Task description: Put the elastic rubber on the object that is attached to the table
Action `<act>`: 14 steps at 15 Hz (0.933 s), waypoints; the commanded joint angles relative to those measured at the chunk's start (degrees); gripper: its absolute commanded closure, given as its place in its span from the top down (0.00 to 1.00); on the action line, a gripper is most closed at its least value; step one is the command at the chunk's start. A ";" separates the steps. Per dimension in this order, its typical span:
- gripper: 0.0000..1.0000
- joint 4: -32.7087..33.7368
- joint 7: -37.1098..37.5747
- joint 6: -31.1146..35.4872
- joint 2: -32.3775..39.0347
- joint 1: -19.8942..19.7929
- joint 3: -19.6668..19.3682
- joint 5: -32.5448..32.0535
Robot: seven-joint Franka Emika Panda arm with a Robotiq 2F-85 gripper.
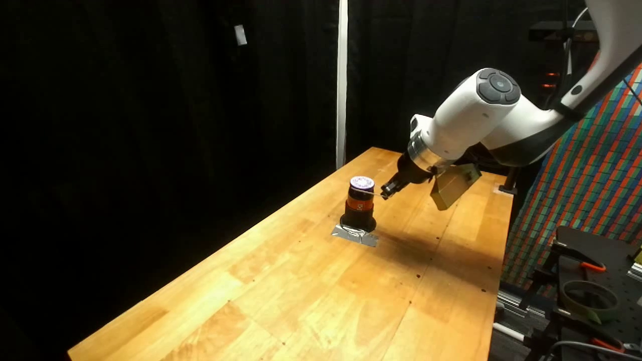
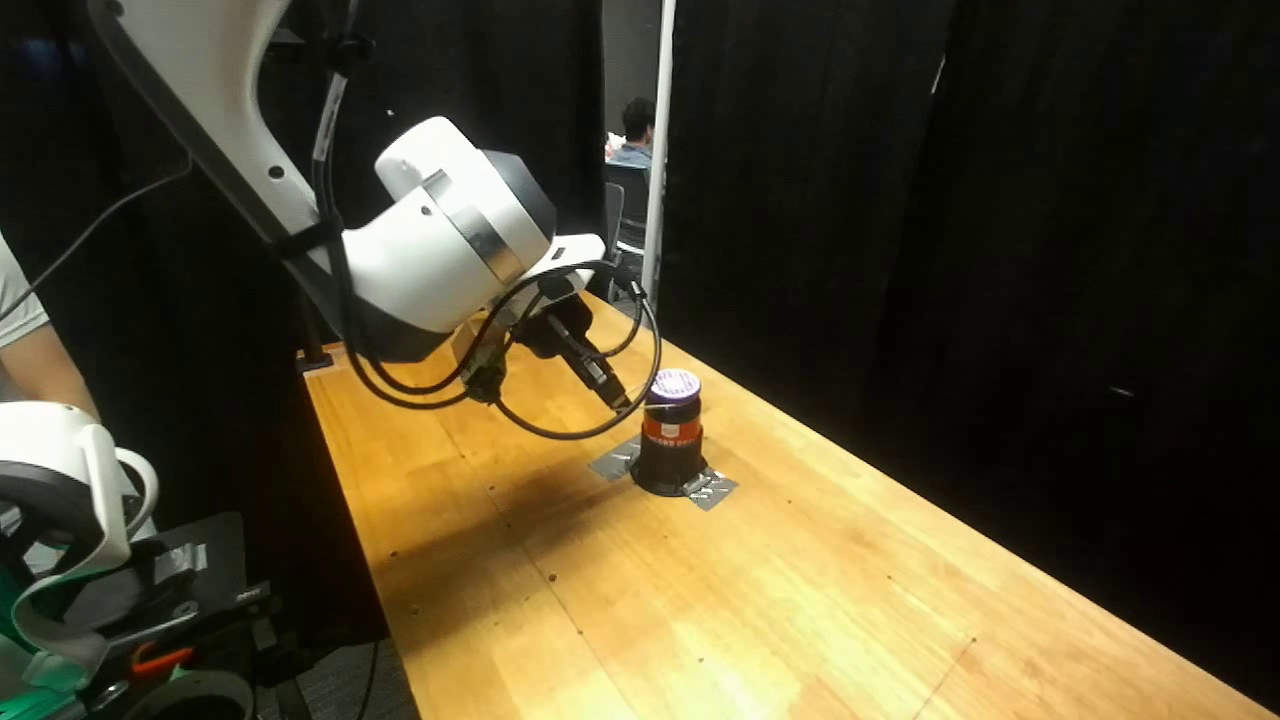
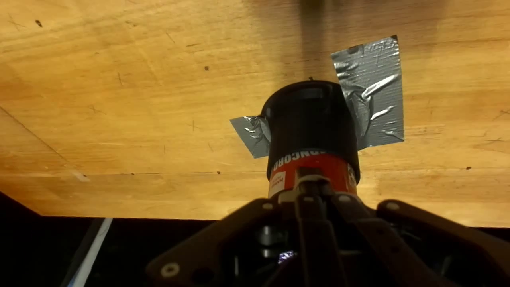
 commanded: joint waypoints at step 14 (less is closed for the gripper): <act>0.06 -0.86 47.43 -16.81 0.67 3.68 5.05 -46.88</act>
